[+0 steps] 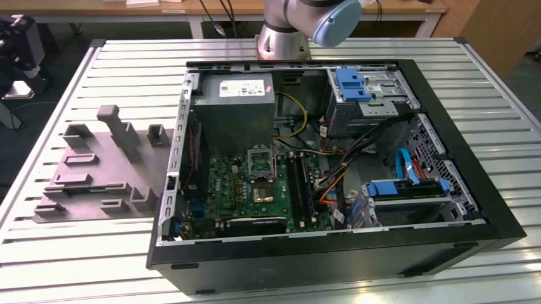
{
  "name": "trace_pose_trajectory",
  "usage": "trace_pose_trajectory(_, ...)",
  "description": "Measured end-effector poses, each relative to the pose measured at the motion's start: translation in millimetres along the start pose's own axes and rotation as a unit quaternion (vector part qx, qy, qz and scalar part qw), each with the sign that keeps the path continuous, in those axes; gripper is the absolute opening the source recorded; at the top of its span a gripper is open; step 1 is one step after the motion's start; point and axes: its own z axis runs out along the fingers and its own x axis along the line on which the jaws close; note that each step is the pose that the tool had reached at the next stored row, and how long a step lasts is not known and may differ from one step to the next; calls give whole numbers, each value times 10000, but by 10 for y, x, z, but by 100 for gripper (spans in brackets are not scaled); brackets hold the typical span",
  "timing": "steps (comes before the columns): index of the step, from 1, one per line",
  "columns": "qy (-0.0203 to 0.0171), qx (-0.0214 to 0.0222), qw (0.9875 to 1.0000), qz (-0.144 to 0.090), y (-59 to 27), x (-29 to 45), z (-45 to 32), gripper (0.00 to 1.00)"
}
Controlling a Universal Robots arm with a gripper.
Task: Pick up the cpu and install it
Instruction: 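Pick up the cpu and move it towards the insertion slot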
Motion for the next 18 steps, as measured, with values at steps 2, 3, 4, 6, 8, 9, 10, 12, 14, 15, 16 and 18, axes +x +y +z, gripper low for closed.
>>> trace_pose_trajectory(2,0,0,10000,0,0,-3,0,47)
trace_pose_trajectory(3,0,0,10000,0,0,-5,0,47)
trace_pose_trajectory(4,0,0,10000,0,0,-7,0,47)
trace_pose_trajectory(6,0,0,10000,0,0,-10,0,47)
trace_pose_trajectory(8,0,0,10000,0,0,-13,0,47)
trace_pose_trajectory(9,0,0,10000,0,0,-16,0,47)
trace_pose_trajectory(10,0,0,10000,0,0,-17,0,47)
trace_pose_trajectory(12,0,0,10000,0,0,-21,0,47)
trace_pose_trajectory(14,0,0,10000,0,0,-25,0,47)
trace_pose_trajectory(15,0,0,10000,0,0,-27,1,47)
trace_pose_trajectory(16,0,0,10000,0,0,-29,0,47)
trace_pose_trajectory(18,0,0,10000,0,0,-33,0,47)
